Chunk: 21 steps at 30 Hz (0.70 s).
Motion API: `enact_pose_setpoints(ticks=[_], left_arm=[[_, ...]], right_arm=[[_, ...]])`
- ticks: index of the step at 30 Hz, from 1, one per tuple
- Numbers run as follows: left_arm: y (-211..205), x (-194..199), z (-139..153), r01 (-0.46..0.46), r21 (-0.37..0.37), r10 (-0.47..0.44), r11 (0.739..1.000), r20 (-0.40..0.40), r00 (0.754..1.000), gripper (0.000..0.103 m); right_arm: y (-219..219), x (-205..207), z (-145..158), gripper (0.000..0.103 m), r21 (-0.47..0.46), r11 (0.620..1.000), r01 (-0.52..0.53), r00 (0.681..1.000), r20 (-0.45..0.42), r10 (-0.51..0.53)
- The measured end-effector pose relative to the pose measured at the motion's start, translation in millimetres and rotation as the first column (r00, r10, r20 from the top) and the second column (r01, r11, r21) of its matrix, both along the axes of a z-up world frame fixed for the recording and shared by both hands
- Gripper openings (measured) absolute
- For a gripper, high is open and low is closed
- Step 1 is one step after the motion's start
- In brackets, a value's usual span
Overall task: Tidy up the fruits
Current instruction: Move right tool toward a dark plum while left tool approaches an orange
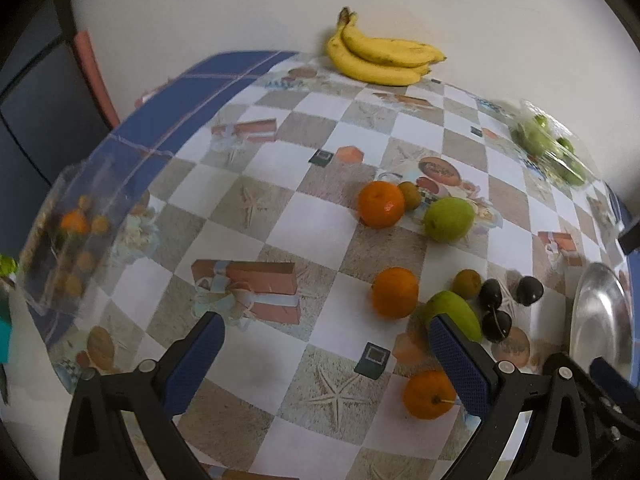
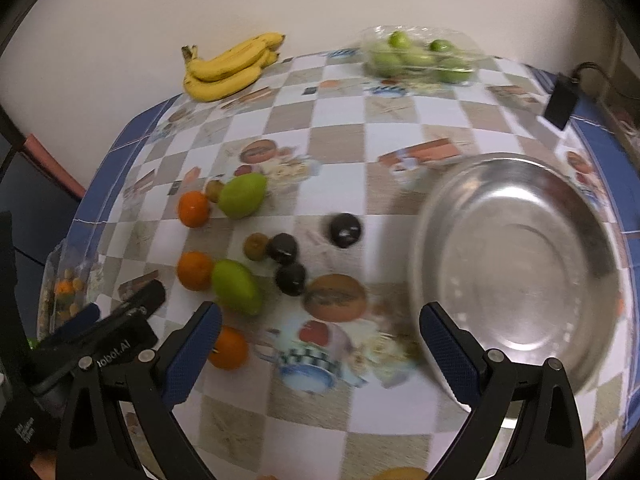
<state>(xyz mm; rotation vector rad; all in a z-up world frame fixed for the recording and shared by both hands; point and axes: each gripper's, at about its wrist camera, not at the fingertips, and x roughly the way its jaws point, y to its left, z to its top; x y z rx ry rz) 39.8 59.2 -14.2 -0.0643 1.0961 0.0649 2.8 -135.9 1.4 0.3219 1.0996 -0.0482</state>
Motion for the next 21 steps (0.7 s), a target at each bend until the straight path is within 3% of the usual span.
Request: enact_pose_setpoints(ticks=[9, 21], left_arm=[[21, 15, -6, -0.059, -0.054, 0.059, 0.997, -0.003, 0.998, 0.103], [41, 37, -16, -0.055, -0.093, 0.052, 0.994, -0.043, 0.998, 0.103]], right_arm=[[15, 21, -8, 0.099, 0.037, 0.999, -0.031, 0.999, -0.020, 0.032], [20, 42, -16, 0.098, 0.093, 0.995, -0.032, 0.999, -0.033, 0.035]])
